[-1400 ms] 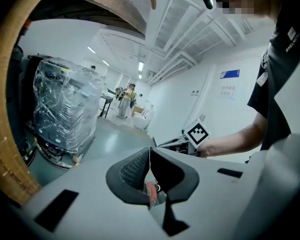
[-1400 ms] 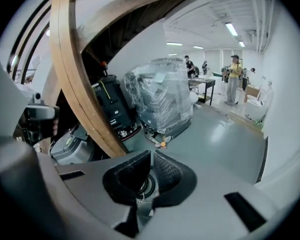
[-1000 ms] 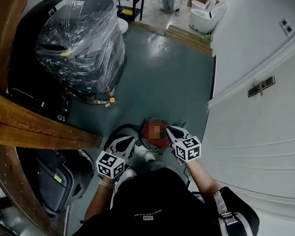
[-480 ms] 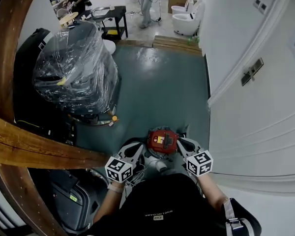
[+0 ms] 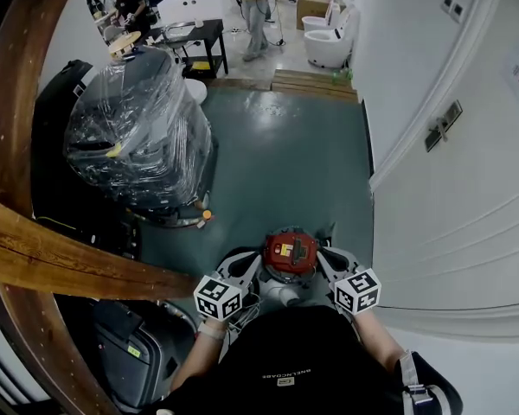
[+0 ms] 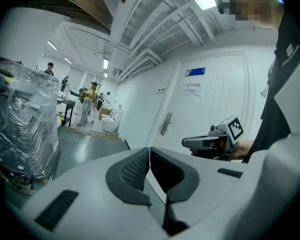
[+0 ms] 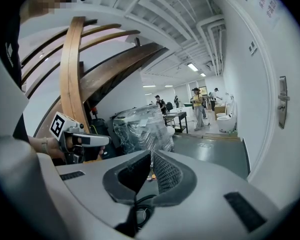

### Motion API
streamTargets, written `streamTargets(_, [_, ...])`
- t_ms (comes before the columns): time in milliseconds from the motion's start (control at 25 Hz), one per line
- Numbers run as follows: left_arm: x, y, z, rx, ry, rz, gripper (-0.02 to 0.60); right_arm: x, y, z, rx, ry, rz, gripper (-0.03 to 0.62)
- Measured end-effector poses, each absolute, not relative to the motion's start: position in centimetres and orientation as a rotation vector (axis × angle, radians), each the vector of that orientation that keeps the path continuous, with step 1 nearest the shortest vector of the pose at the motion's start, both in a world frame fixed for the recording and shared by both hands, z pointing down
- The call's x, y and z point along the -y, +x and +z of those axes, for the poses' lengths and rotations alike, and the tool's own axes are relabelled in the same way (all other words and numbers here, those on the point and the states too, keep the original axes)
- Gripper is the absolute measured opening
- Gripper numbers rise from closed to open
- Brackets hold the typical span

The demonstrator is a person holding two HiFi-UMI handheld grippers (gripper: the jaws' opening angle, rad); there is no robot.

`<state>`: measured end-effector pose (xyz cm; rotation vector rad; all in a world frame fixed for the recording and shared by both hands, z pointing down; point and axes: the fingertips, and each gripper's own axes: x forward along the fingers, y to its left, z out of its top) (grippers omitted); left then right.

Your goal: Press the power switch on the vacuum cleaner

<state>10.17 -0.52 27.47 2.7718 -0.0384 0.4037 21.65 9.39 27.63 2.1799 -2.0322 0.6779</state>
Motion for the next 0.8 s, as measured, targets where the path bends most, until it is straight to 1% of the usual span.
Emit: streamTargets(800, [-2.4, 11.6, 27.7, 0.034, 2.777, 0.424, 0.015, -11.9, 23.4, 28.0, 2.032, 2.203, 0.718, 0.034])
